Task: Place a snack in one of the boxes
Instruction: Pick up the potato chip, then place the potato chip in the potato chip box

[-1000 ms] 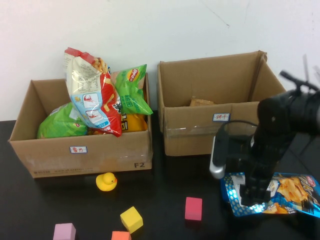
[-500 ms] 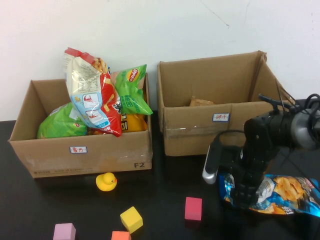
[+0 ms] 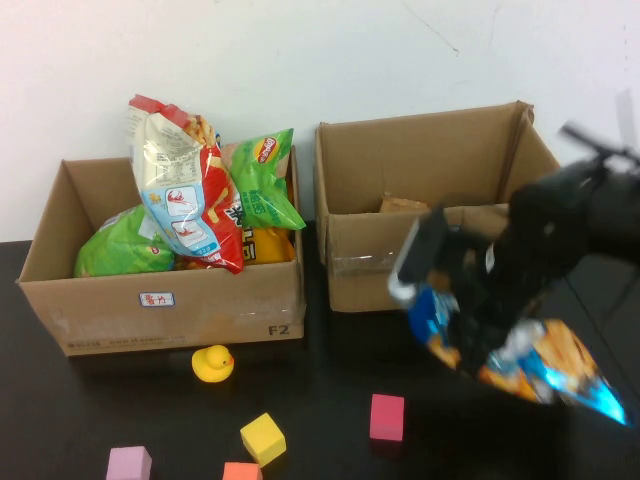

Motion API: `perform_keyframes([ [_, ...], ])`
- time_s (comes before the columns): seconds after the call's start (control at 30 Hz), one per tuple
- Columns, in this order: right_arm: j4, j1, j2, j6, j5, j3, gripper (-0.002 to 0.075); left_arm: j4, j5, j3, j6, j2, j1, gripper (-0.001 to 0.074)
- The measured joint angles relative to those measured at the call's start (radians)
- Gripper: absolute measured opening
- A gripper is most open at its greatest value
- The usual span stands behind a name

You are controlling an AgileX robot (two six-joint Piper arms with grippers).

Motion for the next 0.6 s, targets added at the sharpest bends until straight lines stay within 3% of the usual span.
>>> perform_keyframes([
  [0.27, 0.13, 0.123, -0.293, 0.009, -0.302, 0.002, 0.0283, 0.0, 0.0, 0.0, 0.0, 0.0, 0.0, -0.0002],
  [0.43, 0.191, 0.212, -0.324, 0.0, -0.559, 0.002, 0.0283, 0.0, 0.0, 0.0, 0.0, 0.0, 0.0, -0.0001],
  [0.6, 0.208, 0.288, -0.303, 0.0, -0.677, -0.058, 0.0283, 0.0, 0.0, 0.0, 0.0, 0.0, 0.0, -0.0002],
])
